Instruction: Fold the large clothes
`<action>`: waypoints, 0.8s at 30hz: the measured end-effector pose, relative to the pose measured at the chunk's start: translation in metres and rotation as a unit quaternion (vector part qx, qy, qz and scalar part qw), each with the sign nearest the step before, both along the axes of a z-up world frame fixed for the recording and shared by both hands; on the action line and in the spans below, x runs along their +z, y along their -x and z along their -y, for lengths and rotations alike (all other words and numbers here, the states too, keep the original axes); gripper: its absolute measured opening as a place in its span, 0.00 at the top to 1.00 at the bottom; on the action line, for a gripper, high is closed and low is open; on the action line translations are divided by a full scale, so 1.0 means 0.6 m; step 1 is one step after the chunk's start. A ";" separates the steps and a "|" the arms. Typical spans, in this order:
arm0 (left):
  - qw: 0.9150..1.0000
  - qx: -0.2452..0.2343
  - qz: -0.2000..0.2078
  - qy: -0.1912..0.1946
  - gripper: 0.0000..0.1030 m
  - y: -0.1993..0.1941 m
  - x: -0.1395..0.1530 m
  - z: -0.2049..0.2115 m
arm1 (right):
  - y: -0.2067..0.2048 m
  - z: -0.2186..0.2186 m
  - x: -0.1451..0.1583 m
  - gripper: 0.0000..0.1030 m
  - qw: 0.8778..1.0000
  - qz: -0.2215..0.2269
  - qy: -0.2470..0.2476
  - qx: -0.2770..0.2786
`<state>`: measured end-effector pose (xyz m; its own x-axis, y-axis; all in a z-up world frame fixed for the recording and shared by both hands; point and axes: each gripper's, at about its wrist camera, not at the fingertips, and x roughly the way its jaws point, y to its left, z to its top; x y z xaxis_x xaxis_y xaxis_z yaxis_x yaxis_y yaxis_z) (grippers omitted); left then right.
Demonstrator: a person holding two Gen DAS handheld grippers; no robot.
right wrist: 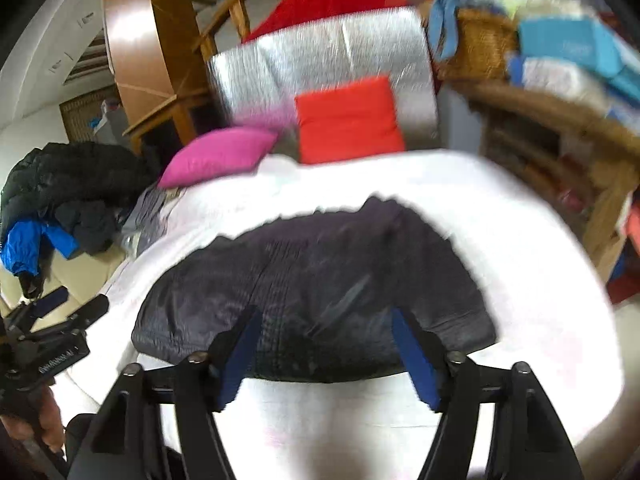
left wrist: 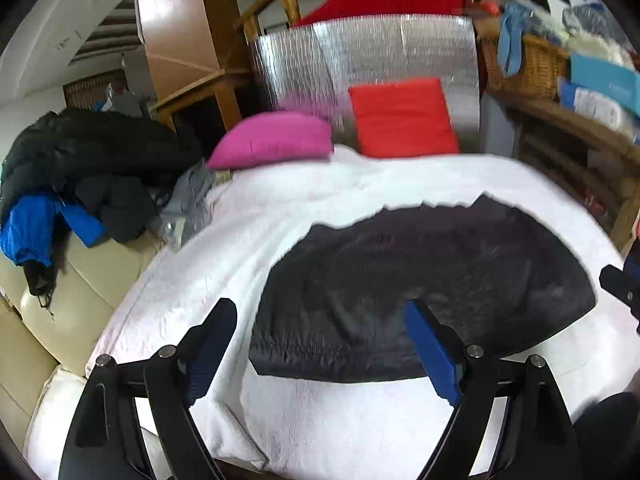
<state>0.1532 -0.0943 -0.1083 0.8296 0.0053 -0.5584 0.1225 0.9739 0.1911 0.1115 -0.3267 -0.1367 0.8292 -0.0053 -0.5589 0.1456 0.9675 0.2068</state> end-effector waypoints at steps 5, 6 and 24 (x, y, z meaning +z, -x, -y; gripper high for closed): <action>1.000 -0.004 0.028 0.009 0.16 0.040 0.057 -0.007 | 0.056 -0.029 0.064 0.26 0.999 0.020 0.045 -0.004; 0.999 -0.004 0.033 0.012 0.15 0.048 0.065 -0.011 | 0.063 -0.033 0.071 0.26 0.999 0.022 0.047 -0.006; 0.992 0.011 0.108 0.062 0.00 0.198 0.193 -0.084 | 0.182 -0.120 0.179 0.24 0.996 0.051 0.071 -0.032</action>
